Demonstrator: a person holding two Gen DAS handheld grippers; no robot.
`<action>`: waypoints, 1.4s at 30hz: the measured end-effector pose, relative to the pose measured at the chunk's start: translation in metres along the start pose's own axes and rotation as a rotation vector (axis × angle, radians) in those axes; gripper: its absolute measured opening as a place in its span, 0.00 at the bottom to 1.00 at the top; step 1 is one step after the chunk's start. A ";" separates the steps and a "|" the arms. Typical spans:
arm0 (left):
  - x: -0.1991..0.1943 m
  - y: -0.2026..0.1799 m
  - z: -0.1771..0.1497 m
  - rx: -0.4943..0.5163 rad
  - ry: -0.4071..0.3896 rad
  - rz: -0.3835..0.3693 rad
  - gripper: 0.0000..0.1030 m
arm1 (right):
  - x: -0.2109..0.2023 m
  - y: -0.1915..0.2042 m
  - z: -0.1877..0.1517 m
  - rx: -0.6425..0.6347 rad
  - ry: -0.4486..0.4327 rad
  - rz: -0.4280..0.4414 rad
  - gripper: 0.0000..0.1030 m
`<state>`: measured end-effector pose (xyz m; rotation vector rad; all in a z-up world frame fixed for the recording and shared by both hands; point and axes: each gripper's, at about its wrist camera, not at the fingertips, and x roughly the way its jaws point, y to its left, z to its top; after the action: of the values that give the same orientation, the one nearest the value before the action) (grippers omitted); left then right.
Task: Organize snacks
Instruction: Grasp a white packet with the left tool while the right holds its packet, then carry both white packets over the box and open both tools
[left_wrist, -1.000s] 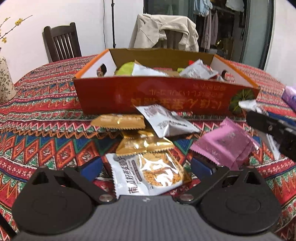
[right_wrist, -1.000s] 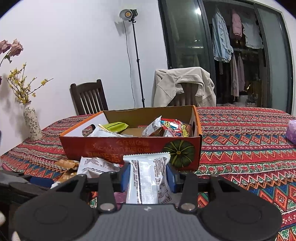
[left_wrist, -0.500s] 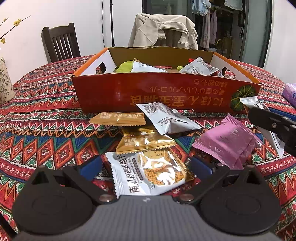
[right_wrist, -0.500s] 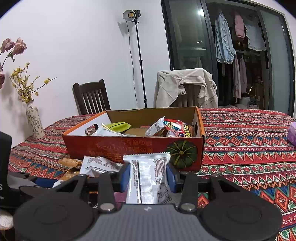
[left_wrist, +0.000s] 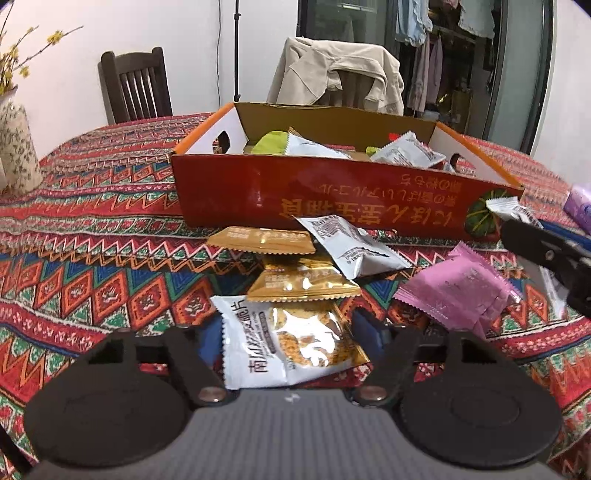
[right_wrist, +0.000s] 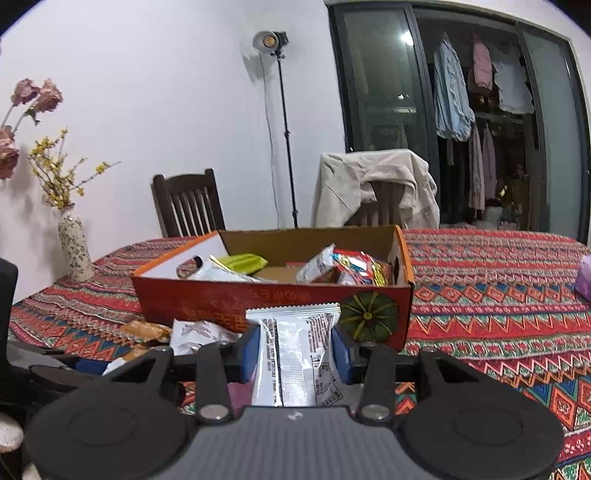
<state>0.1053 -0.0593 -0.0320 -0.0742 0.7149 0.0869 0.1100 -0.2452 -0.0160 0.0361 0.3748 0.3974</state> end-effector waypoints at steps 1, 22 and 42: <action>-0.001 0.003 -0.001 -0.006 -0.002 -0.009 0.63 | 0.000 0.002 0.000 -0.010 -0.003 0.001 0.40; -0.046 0.034 -0.008 -0.045 -0.120 -0.122 0.19 | -0.014 0.019 0.006 -0.037 0.004 -0.031 0.40; -0.084 0.033 0.022 -0.014 -0.309 -0.145 0.13 | -0.027 0.023 0.015 -0.041 -0.031 -0.056 0.40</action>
<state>0.0527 -0.0286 0.0383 -0.1231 0.3991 -0.0358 0.0836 -0.2334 0.0102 -0.0078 0.3359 0.3486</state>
